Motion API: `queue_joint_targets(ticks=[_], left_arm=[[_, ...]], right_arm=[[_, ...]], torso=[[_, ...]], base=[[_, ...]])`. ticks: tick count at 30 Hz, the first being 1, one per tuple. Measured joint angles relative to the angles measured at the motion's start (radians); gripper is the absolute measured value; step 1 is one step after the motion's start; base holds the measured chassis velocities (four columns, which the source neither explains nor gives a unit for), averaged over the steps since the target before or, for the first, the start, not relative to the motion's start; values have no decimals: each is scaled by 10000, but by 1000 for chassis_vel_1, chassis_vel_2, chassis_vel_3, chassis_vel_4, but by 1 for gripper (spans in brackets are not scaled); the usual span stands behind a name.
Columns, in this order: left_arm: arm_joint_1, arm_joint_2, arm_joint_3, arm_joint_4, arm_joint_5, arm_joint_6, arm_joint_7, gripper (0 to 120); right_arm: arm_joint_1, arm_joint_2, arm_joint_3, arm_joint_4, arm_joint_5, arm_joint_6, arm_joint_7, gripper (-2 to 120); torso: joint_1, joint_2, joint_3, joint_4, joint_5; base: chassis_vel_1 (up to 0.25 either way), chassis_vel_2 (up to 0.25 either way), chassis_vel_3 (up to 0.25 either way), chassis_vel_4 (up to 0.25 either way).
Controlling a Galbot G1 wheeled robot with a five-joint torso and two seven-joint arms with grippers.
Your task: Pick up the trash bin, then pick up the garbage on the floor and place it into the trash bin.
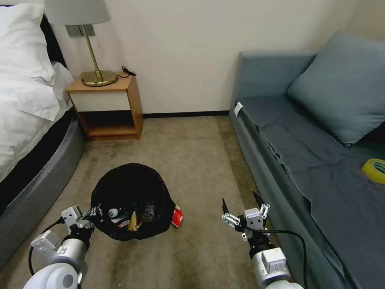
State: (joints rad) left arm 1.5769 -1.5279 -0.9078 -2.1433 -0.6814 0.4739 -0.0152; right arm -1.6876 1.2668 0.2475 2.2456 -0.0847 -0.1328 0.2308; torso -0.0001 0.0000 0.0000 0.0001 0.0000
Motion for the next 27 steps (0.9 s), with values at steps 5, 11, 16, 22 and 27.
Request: queue_joint_targets(ticks=[5, 11, 16, 22, 27], left_arm=[[-7, 4, -9, 0, -9, 0, -4, 4], [-42, 30, -22, 3, -32, 9, -12, 4], [-53, 59, -40, 16, -58, 22, -19, 4], [-45, 78, -101, 18, -109, 23, -22, 4], [-29, 83, -182, 18, -139, 23, -22, 4]], right_arm=[[39, -29, -7, -4, 61, -15, -55, 100], [67, -42, -6, -40, 130, 27, -132, 100], [80, -55, -17, -49, 169, 44, -180, 100], [75, -51, -49, -74, 179, 59, -236, 100], [88, -83, -68, -86, 181, 69, -260, 100]], torso=[[0, 0, 0, 0, 0], [0, -1, 0, -1, 0], [0, 0, 0, -1, 0], [0, 0, 0, -1, 0], [0, 0, 1, 0, 0]], base=[[0, 0, 0, 0], [0, 0, 0, 0], [-6, 9, 10, -8], [-67, 68, 77, -74], [-92, 120, 113, -103]])
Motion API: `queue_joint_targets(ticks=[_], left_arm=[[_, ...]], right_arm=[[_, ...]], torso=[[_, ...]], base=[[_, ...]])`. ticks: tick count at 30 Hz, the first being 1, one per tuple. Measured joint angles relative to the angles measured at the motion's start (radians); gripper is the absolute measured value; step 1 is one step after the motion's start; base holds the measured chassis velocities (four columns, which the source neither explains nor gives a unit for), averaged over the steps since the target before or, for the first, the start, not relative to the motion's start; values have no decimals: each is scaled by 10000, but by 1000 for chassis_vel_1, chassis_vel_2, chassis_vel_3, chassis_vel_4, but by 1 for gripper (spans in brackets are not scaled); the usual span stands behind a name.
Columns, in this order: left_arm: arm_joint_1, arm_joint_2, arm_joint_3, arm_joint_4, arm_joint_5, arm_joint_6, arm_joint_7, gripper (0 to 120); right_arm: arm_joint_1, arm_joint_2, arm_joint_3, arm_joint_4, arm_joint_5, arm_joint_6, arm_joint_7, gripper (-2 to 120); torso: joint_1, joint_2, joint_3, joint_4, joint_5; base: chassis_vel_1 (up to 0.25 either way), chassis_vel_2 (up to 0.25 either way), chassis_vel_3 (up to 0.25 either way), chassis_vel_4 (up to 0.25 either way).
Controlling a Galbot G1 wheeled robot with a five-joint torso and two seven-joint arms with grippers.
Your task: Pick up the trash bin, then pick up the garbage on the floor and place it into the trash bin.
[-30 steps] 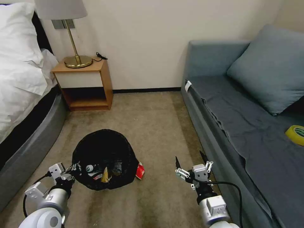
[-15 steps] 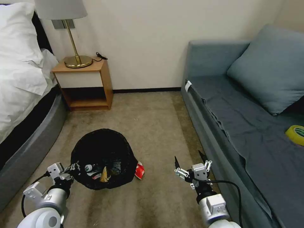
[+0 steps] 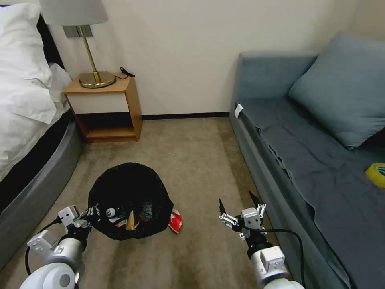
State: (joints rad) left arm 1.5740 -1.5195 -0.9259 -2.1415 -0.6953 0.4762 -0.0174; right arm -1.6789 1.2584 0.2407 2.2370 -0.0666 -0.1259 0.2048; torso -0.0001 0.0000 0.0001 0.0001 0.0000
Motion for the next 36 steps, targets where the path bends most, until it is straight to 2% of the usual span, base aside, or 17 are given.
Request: queue_joint_targets(ticks=[29, 34, 36], left_arm=[[-44, 4, -381, -16, -131, 18, 8, 4], [-82, 27, -372, -50, -100, 49, -34, 4], [-130, 56, -368, -119, -65, 86, -102, 4]], right_arm=[[485, -306, -450, -362, 354, -53, -158, 100], [771, -675, -712, -552, 739, 11, -173, 100], [1238, -1287, -949, -707, 1337, -58, -375, 100]], torso=[[1, 0, -1, -1, 1], [1, 0, 0, -1, 0], [2, -1, 0, -4, 0]], base=[[-94, 90, 93, -90], [-98, 93, 96, -91], [-46, 57, 60, -35]])
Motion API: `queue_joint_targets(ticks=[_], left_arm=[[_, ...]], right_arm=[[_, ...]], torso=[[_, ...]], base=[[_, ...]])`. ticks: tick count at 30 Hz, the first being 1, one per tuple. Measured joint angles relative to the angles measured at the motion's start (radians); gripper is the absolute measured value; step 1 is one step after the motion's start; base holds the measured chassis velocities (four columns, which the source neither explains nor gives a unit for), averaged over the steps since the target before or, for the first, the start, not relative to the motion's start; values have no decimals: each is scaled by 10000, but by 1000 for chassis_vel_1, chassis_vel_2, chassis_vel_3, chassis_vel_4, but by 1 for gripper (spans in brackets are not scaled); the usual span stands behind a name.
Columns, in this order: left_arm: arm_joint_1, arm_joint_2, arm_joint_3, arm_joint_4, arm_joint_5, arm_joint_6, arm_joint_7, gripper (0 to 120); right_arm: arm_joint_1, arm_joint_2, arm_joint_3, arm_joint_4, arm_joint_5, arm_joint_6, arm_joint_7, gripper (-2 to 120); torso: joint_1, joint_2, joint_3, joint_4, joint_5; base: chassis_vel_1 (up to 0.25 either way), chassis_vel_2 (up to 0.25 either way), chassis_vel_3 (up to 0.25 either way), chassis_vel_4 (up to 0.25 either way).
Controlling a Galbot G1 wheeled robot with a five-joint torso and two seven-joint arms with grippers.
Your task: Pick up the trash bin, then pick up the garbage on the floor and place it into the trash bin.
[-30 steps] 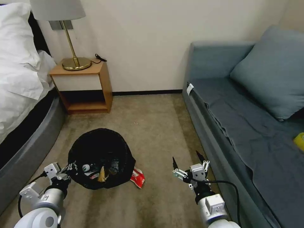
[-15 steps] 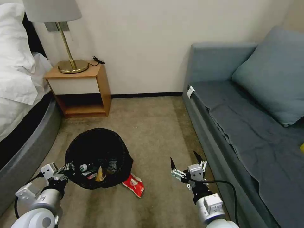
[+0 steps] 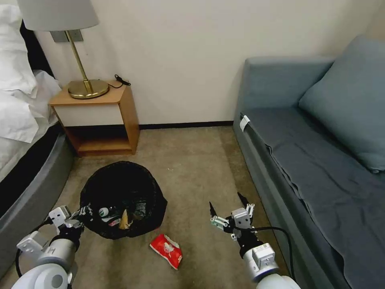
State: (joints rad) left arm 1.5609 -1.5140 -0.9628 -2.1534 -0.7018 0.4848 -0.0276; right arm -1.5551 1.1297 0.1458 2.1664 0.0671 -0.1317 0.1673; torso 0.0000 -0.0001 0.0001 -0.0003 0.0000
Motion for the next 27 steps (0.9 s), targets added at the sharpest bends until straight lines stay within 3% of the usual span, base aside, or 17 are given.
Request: queue_joint_targets(ticks=[5, 12, 18, 27], left_arm=[[-10, -13, 5, -95, 36, 18, -27, 4], [46, -149, 47, -41, 248, -26, 21, 4], [71, -210, 38, 19, 315, -120, 124, 4], [7, -164, -99, 427, 247, -209, 284, 4]], right_arm=[[1050, -1109, -691, -335, 1198, -470, -95, 100], [3681, -2590, -2280, -1001, 4799, -2156, -300, 100], [5043, -2854, -3519, -1712, 5770, -2585, -412, 100], [7917, -2197, -6184, -3614, 7020, -3599, -613, 100]], torso=[[0, 0, -2, 2, 2], [0, 0, -1, 1, -1], [0, 0, -1, 3, 1], [0, 0, 0, 3, 0]], base=[[-7, 11, 12, -3], [0, 0, 0, 0], [0, 0, 0, 0], [0, 0, 0, 0]])
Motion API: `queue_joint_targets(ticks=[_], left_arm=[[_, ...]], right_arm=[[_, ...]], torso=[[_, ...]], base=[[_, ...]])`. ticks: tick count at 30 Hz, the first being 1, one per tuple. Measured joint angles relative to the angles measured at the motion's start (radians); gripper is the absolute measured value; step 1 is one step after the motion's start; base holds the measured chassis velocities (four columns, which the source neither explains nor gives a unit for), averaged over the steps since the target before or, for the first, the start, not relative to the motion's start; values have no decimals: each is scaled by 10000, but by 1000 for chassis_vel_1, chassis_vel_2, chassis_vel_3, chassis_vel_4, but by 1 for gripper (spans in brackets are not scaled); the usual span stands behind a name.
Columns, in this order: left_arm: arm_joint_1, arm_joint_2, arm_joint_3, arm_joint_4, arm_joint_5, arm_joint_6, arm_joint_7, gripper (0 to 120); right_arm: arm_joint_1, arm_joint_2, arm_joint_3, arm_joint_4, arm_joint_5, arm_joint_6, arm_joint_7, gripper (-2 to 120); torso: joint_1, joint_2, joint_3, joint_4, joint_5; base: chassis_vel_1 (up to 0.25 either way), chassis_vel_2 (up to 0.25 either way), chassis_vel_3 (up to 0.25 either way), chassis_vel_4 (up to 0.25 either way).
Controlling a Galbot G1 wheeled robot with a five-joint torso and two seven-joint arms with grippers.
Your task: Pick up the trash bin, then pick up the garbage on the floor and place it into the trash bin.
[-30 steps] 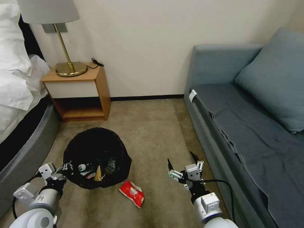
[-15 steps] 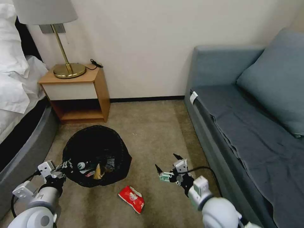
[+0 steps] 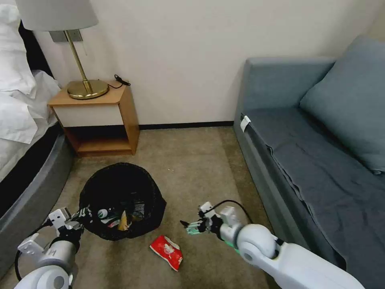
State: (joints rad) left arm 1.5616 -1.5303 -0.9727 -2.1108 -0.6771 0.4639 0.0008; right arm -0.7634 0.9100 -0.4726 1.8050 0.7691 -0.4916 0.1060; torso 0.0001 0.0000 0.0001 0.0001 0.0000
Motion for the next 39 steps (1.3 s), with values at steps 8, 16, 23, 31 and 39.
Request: queue_joint_targets(ticks=[8, 16, 23, 31, 39], left_arm=[[-23, 120, -133, 186, -245, -6, 145, 4], [-25, 278, -206, 466, -366, -30, 243, 4], [41, 366, -244, 517, -428, -34, 286, 4], [157, 361, -292, 557, -461, -102, 364, 4], [213, 339, -354, 605, -470, -159, 417, 4]], right_arm=[[592, 159, -611, -802, 50, -714, -632, 100], [514, 519, -894, -1552, -354, -1123, -905, 100], [366, 1035, -1054, -2176, -789, -1278, -1184, 100], [289, 1456, -1402, -2670, -1127, -1335, -1211, 100], [235, 1928, -1503, -3030, -1337, -1330, -1128, 100]], torso=[[0, 0, 0, 0, -1], [0, 0, 0, -1, -1], [-1, 0, -1, -2, -1], [0, 0, -1, -1, -1], [0, 0, -1, -1, 0]], base=[[0, 0, 0, 0], [0, 0, 0, 0], [0, 0, 0, 0], [0, 0, 0, 0], [0, 0, 0, 0]])
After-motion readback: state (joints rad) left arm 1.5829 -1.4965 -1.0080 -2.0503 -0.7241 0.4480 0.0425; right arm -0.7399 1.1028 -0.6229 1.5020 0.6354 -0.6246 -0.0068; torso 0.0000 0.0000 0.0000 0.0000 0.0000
